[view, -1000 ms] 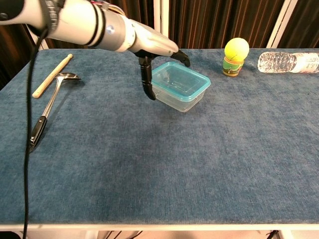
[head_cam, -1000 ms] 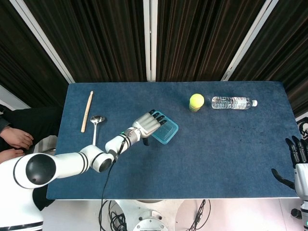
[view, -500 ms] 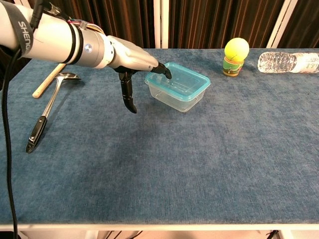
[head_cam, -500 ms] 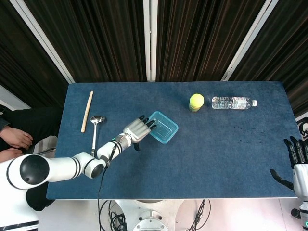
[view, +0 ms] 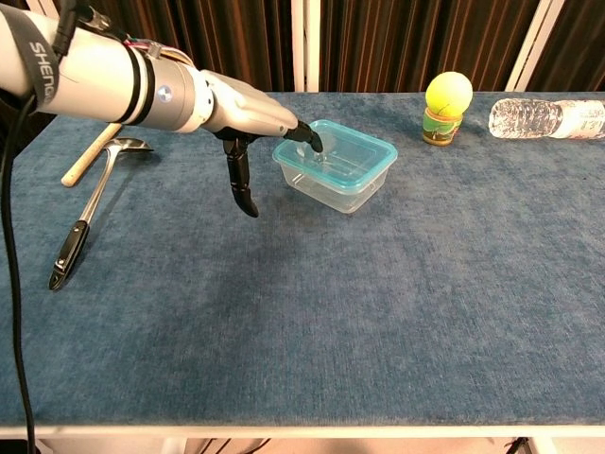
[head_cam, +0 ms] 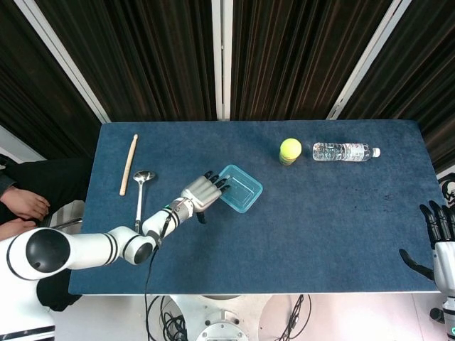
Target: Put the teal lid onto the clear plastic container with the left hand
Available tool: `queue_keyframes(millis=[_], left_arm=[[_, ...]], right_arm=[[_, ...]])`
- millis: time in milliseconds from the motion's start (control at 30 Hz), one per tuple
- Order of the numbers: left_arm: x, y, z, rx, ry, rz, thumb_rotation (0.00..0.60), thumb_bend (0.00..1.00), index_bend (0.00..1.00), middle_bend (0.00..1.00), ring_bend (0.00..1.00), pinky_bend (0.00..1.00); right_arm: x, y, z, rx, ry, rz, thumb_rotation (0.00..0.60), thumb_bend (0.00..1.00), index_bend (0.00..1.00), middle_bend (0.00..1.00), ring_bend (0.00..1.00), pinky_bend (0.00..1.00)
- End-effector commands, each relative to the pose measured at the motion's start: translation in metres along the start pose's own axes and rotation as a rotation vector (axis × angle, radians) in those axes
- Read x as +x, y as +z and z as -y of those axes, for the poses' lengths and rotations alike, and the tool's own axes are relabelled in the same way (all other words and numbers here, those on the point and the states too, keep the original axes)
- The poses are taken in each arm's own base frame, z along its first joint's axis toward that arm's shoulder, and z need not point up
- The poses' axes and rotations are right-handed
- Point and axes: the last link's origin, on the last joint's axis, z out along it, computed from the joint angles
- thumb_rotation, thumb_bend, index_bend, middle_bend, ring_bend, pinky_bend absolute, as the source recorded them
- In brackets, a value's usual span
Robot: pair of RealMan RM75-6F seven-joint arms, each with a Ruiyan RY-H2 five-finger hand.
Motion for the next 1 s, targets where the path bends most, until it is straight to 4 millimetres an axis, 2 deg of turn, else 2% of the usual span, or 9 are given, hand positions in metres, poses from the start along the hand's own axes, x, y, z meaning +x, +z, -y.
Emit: queue_keyframes(millis=[33, 367, 1000], left_arm=[[0.006, -0.009, -0.001, -0.016, -0.017, -0.042, 0.487, 0.00, 0.04, 0.00, 0.00, 0.02], [-0.007, -0.025, -0.025, -0.118, 0.050, -0.079, 0.494, 0.00, 0.05, 0.00, 0.00, 0.02], [-0.024, -0.012, -0.033, -0.103, 0.085, -0.049, 0.496, 0.00, 0.05, 0.00, 0.00, 0.02]], right_arm=[[0.000, 0.000, 0.000, 0.003, 0.000, 0.000, 0.600, 0.11, 0.00, 0.05, 0.00, 0.01], [-0.002, 0.002, 0.002, 0.011, 0.003, 0.007, 0.600, 0.11, 0.00, 0.05, 0.00, 0.01], [-0.002, 0.001, 0.002, 0.007, 0.001, 0.009, 0.600, 0.11, 0.00, 0.05, 0.00, 0.01]])
